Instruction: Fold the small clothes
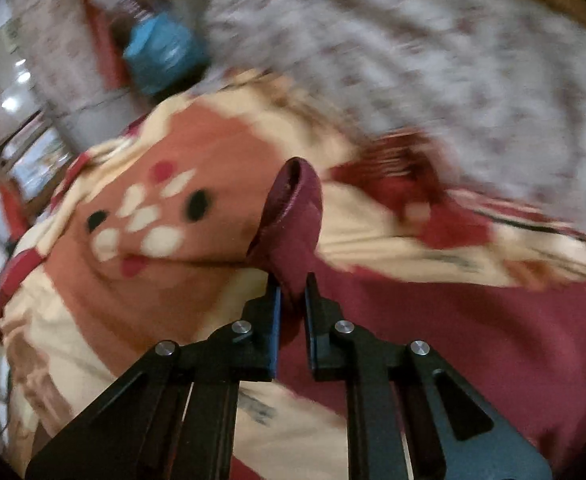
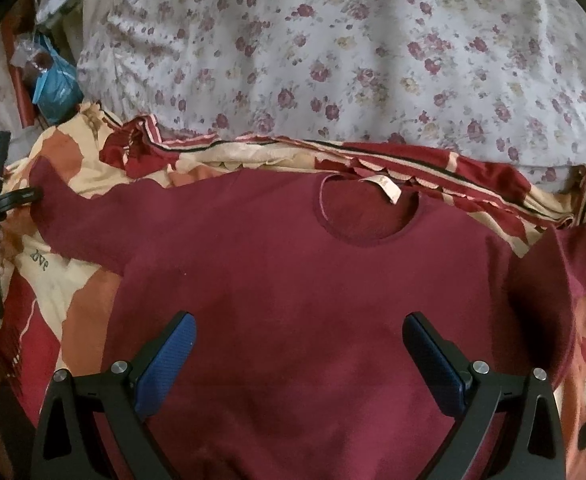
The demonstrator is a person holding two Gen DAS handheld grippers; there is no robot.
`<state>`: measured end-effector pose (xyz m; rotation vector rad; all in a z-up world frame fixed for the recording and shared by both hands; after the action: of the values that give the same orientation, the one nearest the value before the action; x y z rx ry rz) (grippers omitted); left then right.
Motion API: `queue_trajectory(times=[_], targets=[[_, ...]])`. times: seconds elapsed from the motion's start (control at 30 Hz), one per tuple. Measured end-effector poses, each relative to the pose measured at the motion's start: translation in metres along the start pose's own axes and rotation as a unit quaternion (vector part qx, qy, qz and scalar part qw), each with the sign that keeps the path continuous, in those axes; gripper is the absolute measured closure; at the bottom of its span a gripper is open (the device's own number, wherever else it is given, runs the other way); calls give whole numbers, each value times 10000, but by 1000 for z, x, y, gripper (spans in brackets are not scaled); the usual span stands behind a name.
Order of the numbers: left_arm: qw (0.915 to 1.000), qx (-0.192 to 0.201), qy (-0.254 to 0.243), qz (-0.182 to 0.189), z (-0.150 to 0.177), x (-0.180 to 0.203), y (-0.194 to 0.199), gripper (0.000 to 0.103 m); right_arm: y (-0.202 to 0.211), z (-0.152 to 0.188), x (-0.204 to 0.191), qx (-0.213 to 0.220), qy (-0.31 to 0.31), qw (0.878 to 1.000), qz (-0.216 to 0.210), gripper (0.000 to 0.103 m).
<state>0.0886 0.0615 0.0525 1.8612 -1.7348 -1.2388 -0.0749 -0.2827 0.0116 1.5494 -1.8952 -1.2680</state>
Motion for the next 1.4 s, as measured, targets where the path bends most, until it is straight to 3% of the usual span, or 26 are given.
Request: queue_trajectory(times=[0.07,0.17,0.27,0.4,0.53,0.67,0.73,0.8,0.83,0.97,1.03,1.13,1.17,1.2,1.23,1.27,1.3,1.4], targets=[[9986,192,-60,483,-11,35,22,94,4,-4,7,48,-55,10000,14,0],[9895,516,-305,1315,-26,102,66,94,13,-13,20,167,-201,9997,41,0],[9739,676,-512,2104,-39,166,99,94,23,-24,40,304,-429,9986,91,0],[9530,759,-792,2824,-46,246,130,94,30,-33,69,385,-730,9964,205,0],[9343,586,-951,3386,-39,299,128,94,26,-33,94,285,-971,9945,283,0],[9005,239,-1003,4223,-20,322,123,82,17,-31,102,130,-1169,9929,148,0],[8856,237,-958,4537,-16,305,129,60,13,-31,102,62,-1227,9924,-7,0],[8879,363,-908,4496,-16,275,134,49,9,-32,98,-34,-1255,9920,-126,0],[8934,509,-905,4371,-16,253,136,42,6,-33,96,-52,-1239,9922,-159,0],[9369,744,-960,3278,-6,180,119,38,-8,-34,74,-172,-997,9943,-343,0],[9556,639,-1069,2671,4,159,101,38,-21,-40,62,-172,-763,9968,-174,3],[9702,263,-1059,2162,24,140,71,38,-52,-47,52,-329,-609,9975,134,30],[9727,113,-988,2095,31,137,61,38,-64,-47,52,-452,-629,9969,137,44],[9736,-40,-874,2108,37,133,53,38,-76,-47,52,-586,-679,9959,142,62],[9732,-112,-792,2156,42,129,48,38,-85,-48,54,-630,-774,9949,154,63],[9725,-169,-679,2219,45,126,46,38,-83,-52,53,-487,-807,9955,70,75],[9725,-178,-616,2238,44,127,45,38,-79,-56,52,-457,-791,9958,-18,99],[9731,-85,-622,2215,41,125,48,38,-45,-70,59,-135,-867,9955,-365,99]])
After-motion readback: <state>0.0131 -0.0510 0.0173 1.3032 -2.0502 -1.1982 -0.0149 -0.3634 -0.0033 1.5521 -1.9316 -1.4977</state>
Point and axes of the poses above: each gripper's, at about its wrist camera, not at the fingertips, and y roughly against the way its jaws point, x to its right, z to its underside, the point moved 7 cm from there along -y, roughly the way its jaws point, and after that the axes turned 15 degrees about -y, right-handed, at the moved point
